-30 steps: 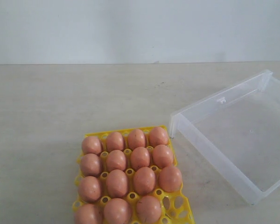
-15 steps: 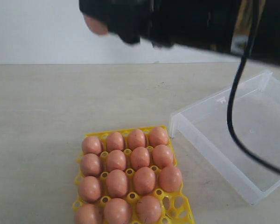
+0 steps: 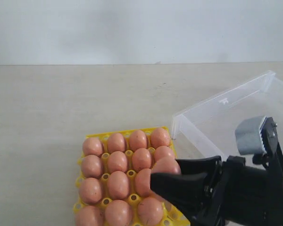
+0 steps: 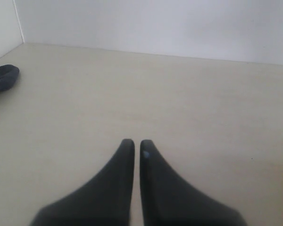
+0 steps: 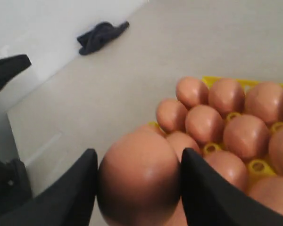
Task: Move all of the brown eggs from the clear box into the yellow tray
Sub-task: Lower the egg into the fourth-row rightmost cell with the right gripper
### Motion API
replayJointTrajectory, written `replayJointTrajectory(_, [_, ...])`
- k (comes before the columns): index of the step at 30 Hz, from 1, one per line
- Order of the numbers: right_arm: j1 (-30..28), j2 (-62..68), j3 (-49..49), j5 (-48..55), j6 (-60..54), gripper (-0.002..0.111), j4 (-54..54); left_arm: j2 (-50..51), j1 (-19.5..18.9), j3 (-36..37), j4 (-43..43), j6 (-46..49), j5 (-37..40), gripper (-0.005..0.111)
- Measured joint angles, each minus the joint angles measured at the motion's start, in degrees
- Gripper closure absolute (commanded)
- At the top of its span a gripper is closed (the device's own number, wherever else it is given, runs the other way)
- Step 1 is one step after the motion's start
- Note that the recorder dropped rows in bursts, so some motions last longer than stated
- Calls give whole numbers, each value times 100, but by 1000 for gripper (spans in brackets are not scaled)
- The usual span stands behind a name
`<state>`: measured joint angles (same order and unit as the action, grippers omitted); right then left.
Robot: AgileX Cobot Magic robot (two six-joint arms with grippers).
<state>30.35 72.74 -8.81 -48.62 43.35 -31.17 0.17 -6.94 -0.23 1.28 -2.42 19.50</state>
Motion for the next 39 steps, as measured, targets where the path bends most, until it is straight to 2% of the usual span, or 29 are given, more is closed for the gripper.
replayJointTrajectory(16, [0, 0, 133, 1391, -1388, 109, 175, 0, 0, 0, 0, 0, 0, 103])
replayJointTrajectory(21, [0, 0, 133, 1396, -1741, 109, 310, 0, 0, 0, 0, 0, 0, 103])
replayJointTrajectory(29, [0, 0, 133, 1371, -2457, 109, 1110, 0, 0, 0, 0, 0, 0, 103])
replayJointTrajectory(39, [0, 187, 133, 1417, -2654, 109, 1227, 0, 0, 0, 0, 0, 0, 103])
